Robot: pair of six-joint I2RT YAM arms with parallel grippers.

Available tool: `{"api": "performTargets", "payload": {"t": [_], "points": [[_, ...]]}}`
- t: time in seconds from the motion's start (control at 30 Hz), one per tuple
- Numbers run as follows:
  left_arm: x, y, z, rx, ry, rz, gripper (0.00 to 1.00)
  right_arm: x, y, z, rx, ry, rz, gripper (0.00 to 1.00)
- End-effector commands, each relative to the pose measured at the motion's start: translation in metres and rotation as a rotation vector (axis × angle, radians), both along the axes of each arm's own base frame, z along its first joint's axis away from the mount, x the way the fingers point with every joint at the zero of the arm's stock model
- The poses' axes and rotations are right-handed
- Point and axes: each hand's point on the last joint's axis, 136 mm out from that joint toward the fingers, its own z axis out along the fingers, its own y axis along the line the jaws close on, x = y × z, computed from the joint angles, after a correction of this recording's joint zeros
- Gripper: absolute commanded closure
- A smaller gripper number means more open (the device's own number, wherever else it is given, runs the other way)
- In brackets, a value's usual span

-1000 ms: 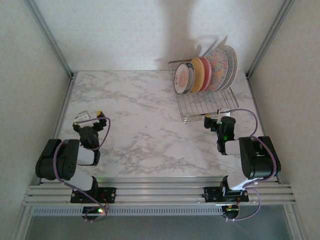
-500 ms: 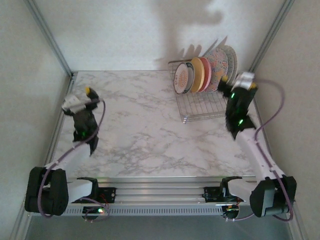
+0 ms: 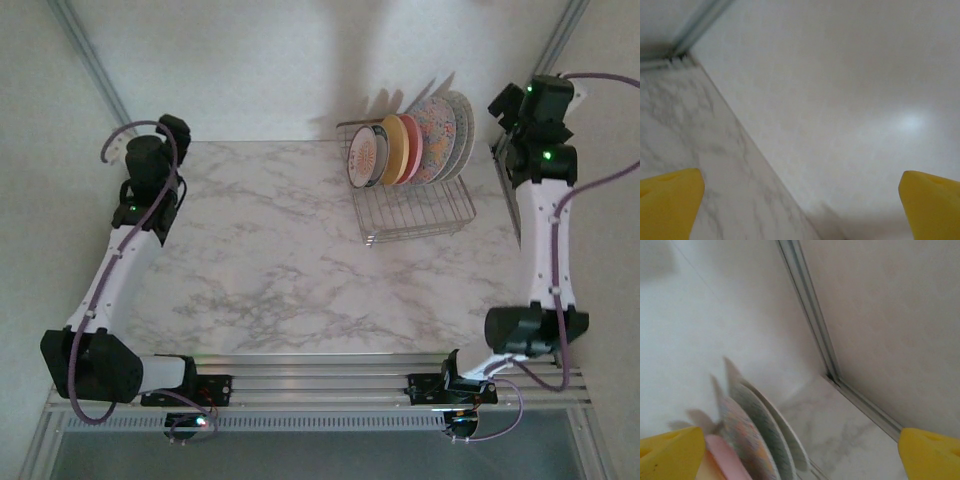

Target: Unload the plates from the dish rack

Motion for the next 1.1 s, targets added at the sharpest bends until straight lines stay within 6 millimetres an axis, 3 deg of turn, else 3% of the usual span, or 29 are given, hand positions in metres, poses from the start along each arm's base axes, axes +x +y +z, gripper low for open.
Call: {"api": "performTargets", "payload": {"t": [0.0, 0.17, 0.4, 0.53, 0.7, 0.87, 1.07], "points": [[-0.006, -0.024, 0.015, -0.037, -0.006, -0.074, 0.0, -0.005, -0.014, -0.036, 0.013, 0.153, 0.017, 0.01], [-0.005, -0.067, 0.012, 0.046, 0.034, -0.228, 0.01, 0.019, -0.008, -0.081, -0.006, 0.25, 0.165, 0.01], [-0.019, -0.127, 0.002, 0.107, -0.03, -0.476, 0.0, 0.045, 0.014, -0.147, -0.032, 0.337, 0.412, 0.16], [-0.026, -0.159, -0.008, 0.143, -0.031, -0.602, 0.01, 0.055, 0.025, -0.17, -0.051, 0.366, 0.524, 0.25], [-0.038, -0.193, -0.008, 0.2, -0.06, -0.741, 0.0, 0.063, 0.032, -0.196, -0.053, 0.34, 0.637, 0.28], [-0.047, -0.211, -0.009, 0.225, -0.095, -0.818, 0.0, 0.059, 0.038, -0.223, -0.068, 0.247, 0.736, 0.27], [-0.046, -0.215, -0.013, 0.224, -0.088, -0.836, 0.0, 0.059, 0.03, -0.243, 0.056, 0.127, 0.794, 0.29]]}}
